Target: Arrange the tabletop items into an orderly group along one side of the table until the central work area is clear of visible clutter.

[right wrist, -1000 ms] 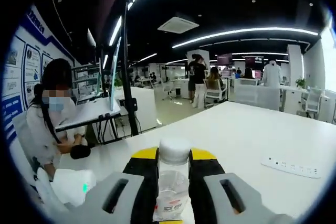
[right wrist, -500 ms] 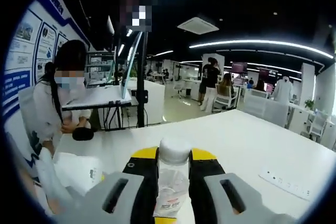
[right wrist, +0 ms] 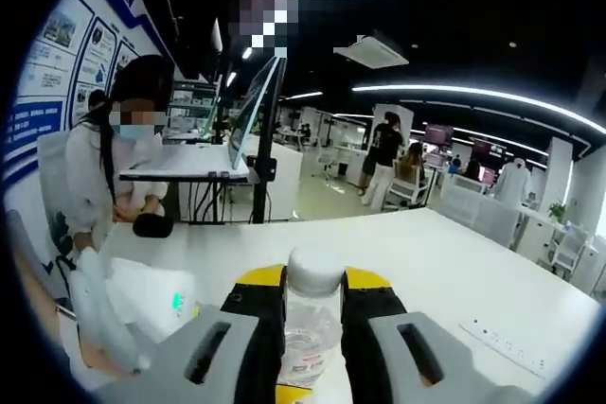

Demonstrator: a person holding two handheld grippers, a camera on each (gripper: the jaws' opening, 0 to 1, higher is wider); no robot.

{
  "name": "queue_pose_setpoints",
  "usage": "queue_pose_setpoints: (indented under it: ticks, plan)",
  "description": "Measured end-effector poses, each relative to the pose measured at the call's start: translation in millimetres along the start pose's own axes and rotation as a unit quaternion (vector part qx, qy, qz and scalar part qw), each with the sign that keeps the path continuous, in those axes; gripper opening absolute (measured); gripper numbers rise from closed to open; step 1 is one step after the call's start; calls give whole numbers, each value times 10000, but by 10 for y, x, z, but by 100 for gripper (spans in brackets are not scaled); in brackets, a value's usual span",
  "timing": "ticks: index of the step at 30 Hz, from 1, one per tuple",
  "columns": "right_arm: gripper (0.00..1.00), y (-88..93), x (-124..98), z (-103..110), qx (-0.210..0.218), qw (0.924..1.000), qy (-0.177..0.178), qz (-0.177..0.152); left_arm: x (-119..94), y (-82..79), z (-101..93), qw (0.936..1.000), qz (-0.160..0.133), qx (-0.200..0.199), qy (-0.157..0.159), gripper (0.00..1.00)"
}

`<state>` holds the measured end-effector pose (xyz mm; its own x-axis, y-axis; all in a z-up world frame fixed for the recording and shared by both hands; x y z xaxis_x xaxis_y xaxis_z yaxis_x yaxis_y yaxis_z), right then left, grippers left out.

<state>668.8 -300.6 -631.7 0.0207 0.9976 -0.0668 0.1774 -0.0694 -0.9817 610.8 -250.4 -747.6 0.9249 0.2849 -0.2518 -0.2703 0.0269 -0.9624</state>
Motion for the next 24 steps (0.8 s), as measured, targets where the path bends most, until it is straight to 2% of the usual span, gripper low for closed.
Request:
queue_pose_setpoints:
  ticks: [7,12,20,24]
  plan:
    - [18,1,-7,-10,-118,9999,-96,37,-10,18,3,9999,-52,135,45,37]
    - [18,3,-27,-29,-56,9999,-40,106,-7,51,-12,9988,-163,451,64,37]
    - [18,-29,-5,10,-84,9992,261,277,19,56,34,9985,-254,436,201,37]
    - [18,-28,11,45,-168,9991,275,269,21,52,44,9986,-253,406,239,37]
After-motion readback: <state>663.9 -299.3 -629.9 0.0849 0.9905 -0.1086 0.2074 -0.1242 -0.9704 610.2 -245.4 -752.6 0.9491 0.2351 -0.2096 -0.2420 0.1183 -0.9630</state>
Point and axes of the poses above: the point that each gripper's makers call its tool centre point, and the gripper's own axes: x roughly forward along the fingers, z roughly to its left, y roughly out of its underside, the point moved 9 cm from there along -x, roughly backward along the fingers, and after that the axes turned 9 degrees about -z, right-handed, at the moved point
